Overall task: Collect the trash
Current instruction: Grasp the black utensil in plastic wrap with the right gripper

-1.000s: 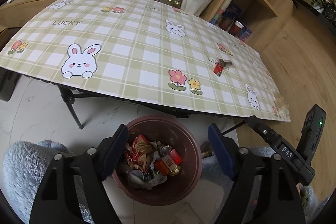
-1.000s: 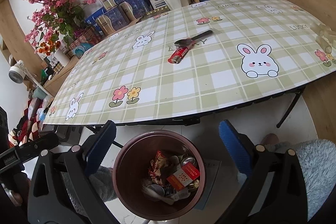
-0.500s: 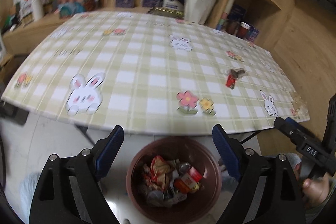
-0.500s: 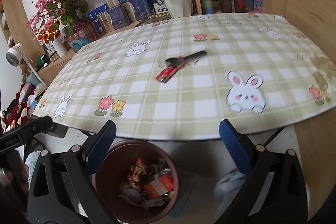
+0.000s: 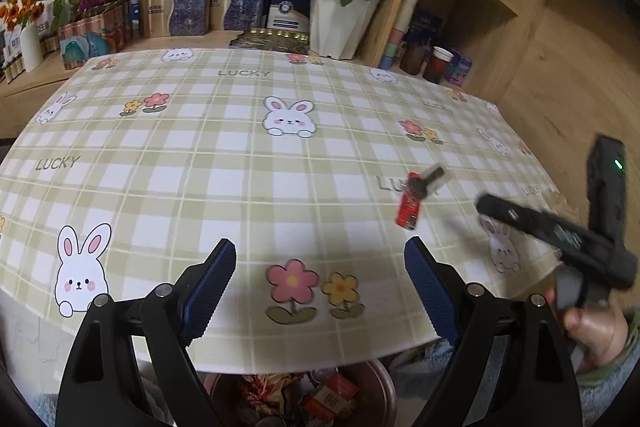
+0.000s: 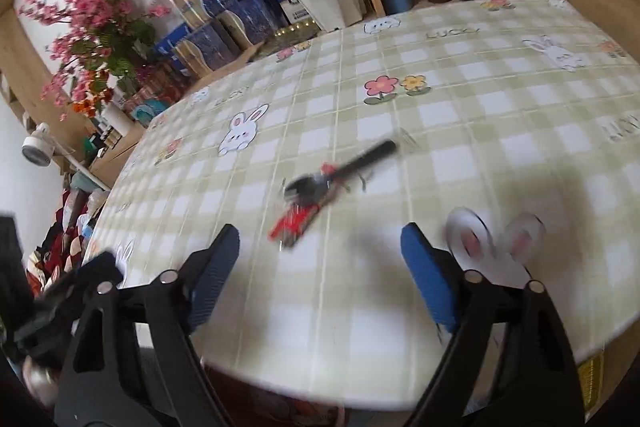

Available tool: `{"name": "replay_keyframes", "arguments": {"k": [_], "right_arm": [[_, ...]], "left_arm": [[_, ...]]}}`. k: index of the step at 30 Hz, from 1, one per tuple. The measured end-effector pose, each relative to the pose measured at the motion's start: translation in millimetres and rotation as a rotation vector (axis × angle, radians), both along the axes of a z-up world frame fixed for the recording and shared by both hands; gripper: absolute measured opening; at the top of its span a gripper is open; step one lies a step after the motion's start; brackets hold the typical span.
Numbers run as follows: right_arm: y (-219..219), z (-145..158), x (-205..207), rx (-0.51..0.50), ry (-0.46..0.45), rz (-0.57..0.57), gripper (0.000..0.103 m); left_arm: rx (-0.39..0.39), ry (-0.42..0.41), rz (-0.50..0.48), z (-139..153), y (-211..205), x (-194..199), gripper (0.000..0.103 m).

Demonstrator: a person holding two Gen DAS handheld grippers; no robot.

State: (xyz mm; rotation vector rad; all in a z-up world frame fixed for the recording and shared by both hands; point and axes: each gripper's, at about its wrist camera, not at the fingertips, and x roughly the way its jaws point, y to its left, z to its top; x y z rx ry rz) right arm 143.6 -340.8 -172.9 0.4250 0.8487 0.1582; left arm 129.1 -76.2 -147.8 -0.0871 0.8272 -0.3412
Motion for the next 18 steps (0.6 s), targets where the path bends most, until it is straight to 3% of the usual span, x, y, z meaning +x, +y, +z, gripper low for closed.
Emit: {"name": "replay_keyframes", "arguments": {"k": [5, 12, 13, 14, 15, 18], "right_arm": [[11, -19, 51, 0.009, 0.06, -0.043, 0.073], [14, -35, 81, -0.062, 0.082, -0.144, 0.071], [14, -36, 82, -0.072, 0.078, -0.141, 0.061], [15, -36, 83, -0.071, 0.079, -0.131, 0.034], [14, -39, 83, -0.056, 0.084, -0.114, 0.024], [11, -36, 75, -0.034, 0.059, -0.092, 0.014]], "left_arm": [[-0.007, 0.031, 0.053, -12, 21, 10, 0.084], [-0.008, 0.042, 0.092, -20, 42, 15, 0.084], [-0.008, 0.044, 0.091, -21, 42, 15, 0.084], [-0.007, 0.047, 0.087, -22, 41, 16, 0.084], [-0.007, 0.047, 0.083, -23, 40, 17, 0.084], [-0.004, 0.048, 0.059, -24, 33, 18, 0.084]]}}
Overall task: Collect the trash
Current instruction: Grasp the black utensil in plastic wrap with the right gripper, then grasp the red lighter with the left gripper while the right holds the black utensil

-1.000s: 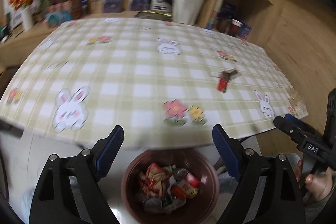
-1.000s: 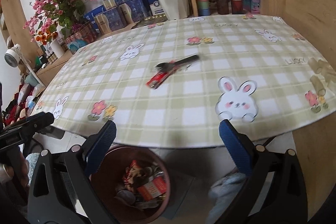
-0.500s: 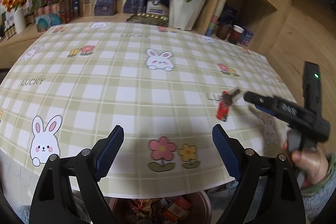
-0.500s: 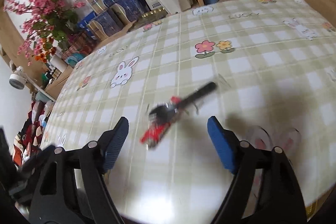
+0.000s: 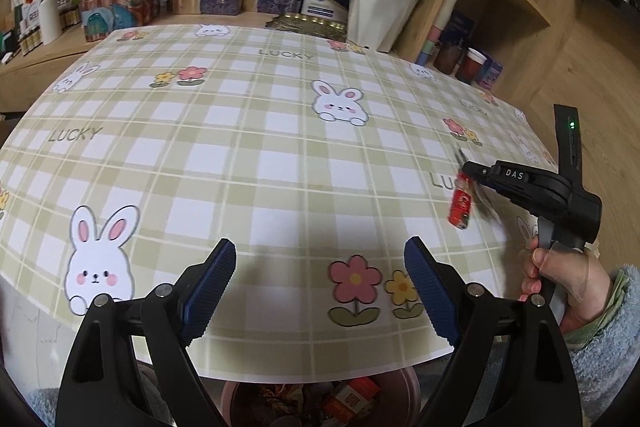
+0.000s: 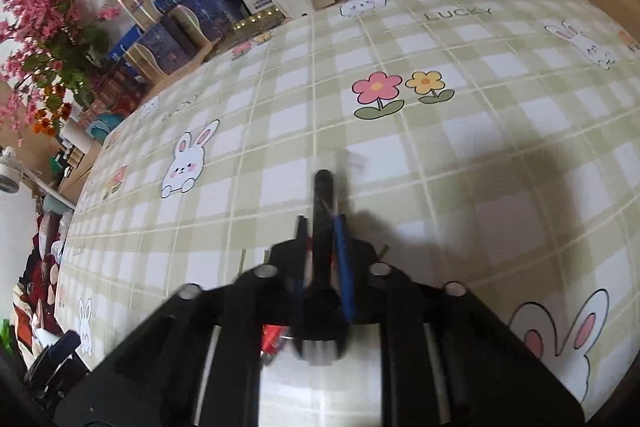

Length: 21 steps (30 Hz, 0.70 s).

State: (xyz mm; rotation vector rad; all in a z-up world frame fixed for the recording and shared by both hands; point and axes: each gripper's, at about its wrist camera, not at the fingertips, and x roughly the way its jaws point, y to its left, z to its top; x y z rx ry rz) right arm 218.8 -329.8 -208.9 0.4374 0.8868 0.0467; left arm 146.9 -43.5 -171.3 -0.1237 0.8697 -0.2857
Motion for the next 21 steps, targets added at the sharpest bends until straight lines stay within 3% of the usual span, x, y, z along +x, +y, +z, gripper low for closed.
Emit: {"name": "replay_keyframes", "arguments": {"k": [4, 9, 11, 15, 21], "right_arm": [[-7, 10, -18, 0.019, -0.058, 0.017, 0.014], [-22, 25, -48, 0.055, -0.124, -0.001, 0.014], [-29, 29, -60, 0.066, -0.142, -0.013, 0.014], [-45, 30, -87, 0.091, -0.158, -0.046, 0.014], [-66, 27, -107, 0.104, -0.164, -0.077, 0.014]], "left_arm": [[0.016, -0.011, -0.07, 0, -23, 1, 0.083], [0.05, -0.021, -0.212, -4, -72, 13, 0.074], [0.05, -0.012, -0.274, -8, -90, 22, 0.066], [0.068, 0.001, -0.348, -16, -124, 42, 0.061], [0.162, 0.051, -0.442, -30, -173, 60, 0.044]]}}
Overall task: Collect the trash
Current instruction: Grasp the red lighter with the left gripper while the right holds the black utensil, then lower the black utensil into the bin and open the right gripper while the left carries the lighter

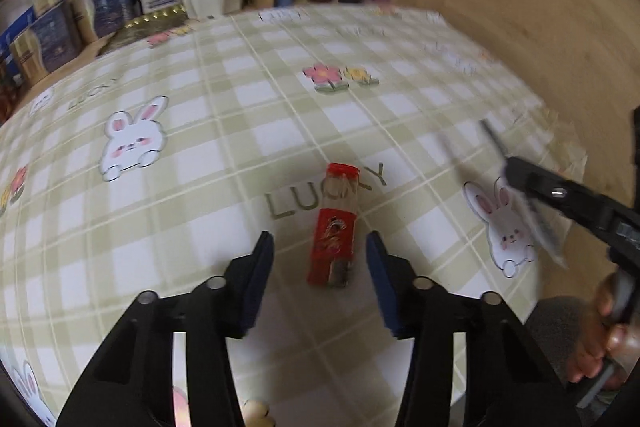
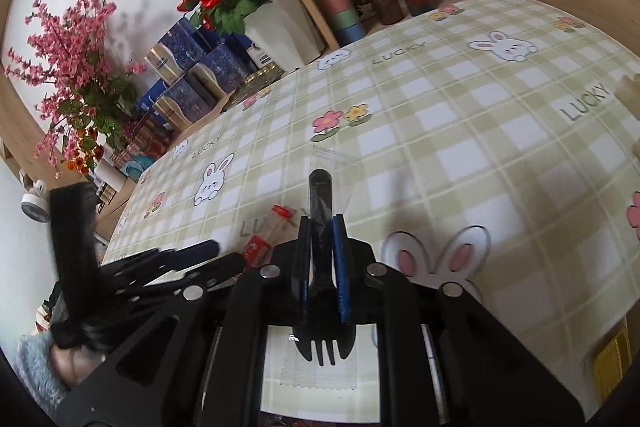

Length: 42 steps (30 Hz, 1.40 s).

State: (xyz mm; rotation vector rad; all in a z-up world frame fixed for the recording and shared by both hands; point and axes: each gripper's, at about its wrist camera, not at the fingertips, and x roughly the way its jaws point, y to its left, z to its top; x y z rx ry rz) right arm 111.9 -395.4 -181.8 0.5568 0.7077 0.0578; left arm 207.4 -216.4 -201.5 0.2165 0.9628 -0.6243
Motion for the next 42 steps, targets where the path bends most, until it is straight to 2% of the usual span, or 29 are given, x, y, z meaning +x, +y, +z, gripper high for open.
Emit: {"name": "replay_keyframes", "arguments": {"k": [7, 9, 10, 16, 21, 28, 33, 38, 42], "right_arm": [[-14, -2, -19, 0.035, -0.021, -0.039, 0.014], [-16, -4, -22, 0.052, -0.018, -0.048, 0.014], [-16, -5, -23, 0.057, -0.017, -0.05, 0.014], [-8, -3, -32, 0.063, -0.017, -0.041, 0.014], [5, 2, -41, 0.054, -0.023, -0.01, 0.014], [39, 9, -58, 0.045, -0.02, 0.063, 0.014], [77, 14, -72, 0.026, -0.007, 0.157, 0.014], [120, 13, -87, 0.005, 0.017, 0.269, 0.014], [151, 7, -99, -0.003, 0.049, 0.352, 0.014]], "left_arm": [[0.043, 0.0, -0.012, -11, -23, 12, 0.043], [0.052, -0.004, -0.003, -11, -25, 14, 0.038], [0.068, -0.013, -0.001, -10, -25, 14, 0.024], [0.101, -0.017, -0.018, -8, -18, 5, 0.022], [0.04, -0.013, 0.03, 9, 12, -12, 0.022], [-0.032, -0.041, 0.076, 43, 70, -61, 0.022], [-0.089, -0.043, 0.13, 61, 115, -98, 0.022], [-0.176, -0.045, 0.227, 78, 166, -135, 0.022], [-0.181, -0.056, 0.281, 81, 195, -157, 0.022]]}}
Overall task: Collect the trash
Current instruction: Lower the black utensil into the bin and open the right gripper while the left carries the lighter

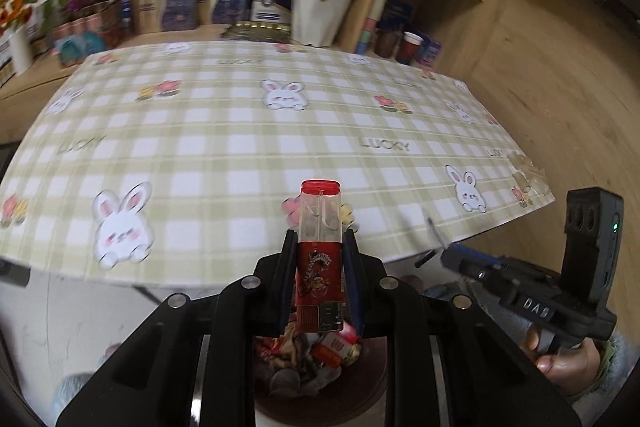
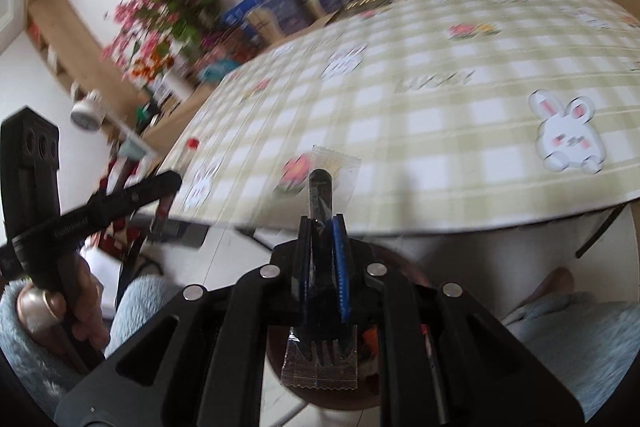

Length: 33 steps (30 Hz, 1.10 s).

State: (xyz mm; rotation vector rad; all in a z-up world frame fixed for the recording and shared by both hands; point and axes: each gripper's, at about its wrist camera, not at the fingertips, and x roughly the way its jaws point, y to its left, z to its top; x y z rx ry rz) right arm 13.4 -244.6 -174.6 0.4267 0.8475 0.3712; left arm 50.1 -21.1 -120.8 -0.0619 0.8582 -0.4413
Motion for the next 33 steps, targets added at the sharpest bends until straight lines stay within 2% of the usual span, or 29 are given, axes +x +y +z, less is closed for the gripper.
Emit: {"name": "replay_keyframes", "arguments": {"k": [6, 16, 19, 22, 24, 27, 29, 33], "right_arm": [[31, -8, -11, -0.017, 0.047, 0.083, 0.014], [49, -14, -12, -0.013, 0.11, 0.137, 0.017], [50, -16, -12, -0.008, 0.114, 0.145, 0.03], [48, -12, -12, -0.008, 0.099, 0.134, 0.037], [46, -9, -12, -0.011, 0.086, 0.119, 0.046], [39, -1, -13, -0.048, 0.045, 0.069, 0.066], [35, 7, -14, -0.094, 0.011, 0.016, 0.089], [20, 16, -15, -0.153, -0.042, -0.082, 0.097]], "left_arm": [[-0.027, -0.01, 0.049, 0, 31, -24, 0.022], [-0.061, 0.015, 0.087, -10, 55, -40, 0.022], [-0.065, 0.02, 0.091, -12, 57, -40, 0.022], [-0.065, 0.027, 0.09, -14, 56, -39, 0.022], [-0.065, 0.032, 0.088, -16, 56, -38, 0.022], [-0.062, 0.043, 0.082, -18, 52, -37, 0.022], [-0.055, 0.051, 0.074, -21, 49, -36, 0.022], [-0.034, 0.077, 0.044, -29, 38, -37, 0.022]]}}
